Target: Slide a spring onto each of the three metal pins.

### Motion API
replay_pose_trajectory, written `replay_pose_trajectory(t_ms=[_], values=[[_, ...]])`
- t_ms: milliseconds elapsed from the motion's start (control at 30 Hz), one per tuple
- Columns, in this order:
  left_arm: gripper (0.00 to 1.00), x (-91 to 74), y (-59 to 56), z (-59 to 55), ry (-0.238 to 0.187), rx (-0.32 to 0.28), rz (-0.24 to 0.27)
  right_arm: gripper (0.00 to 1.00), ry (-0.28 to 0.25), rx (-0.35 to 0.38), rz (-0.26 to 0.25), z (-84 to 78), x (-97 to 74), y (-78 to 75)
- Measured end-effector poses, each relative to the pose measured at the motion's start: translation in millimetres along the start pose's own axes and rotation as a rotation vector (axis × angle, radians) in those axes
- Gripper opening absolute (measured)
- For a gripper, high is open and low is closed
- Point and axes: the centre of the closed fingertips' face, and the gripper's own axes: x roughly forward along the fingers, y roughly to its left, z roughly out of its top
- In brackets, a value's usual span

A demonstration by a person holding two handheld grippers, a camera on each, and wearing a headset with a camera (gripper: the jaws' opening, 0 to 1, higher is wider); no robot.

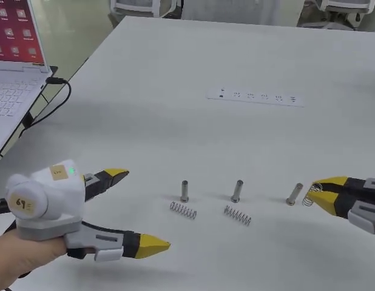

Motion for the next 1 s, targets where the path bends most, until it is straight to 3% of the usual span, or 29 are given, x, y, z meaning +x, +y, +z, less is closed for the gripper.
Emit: replay_pose_trajectory(t_ms=[100, 400, 1000], values=[[0.98, -0.7, -0.1, -0.5, -0.001, -0.005, 0.002, 0.08, -0.037, 0.049, -0.025, 4.7, 1.0, -10.4], [0.98, -3.4, 1.5, -1.5, -0.004, -0.013, 0.012, 0.08, -0.049, 0.084, -0.063, 7.8, 4.9, -30.6], [0.98, -1.8, 1.3, -5.7, 0.011, -0.019, 0.015, 0.08, -0.045, 0.143, -0.078, 1.8, 18.3, -39.2]])
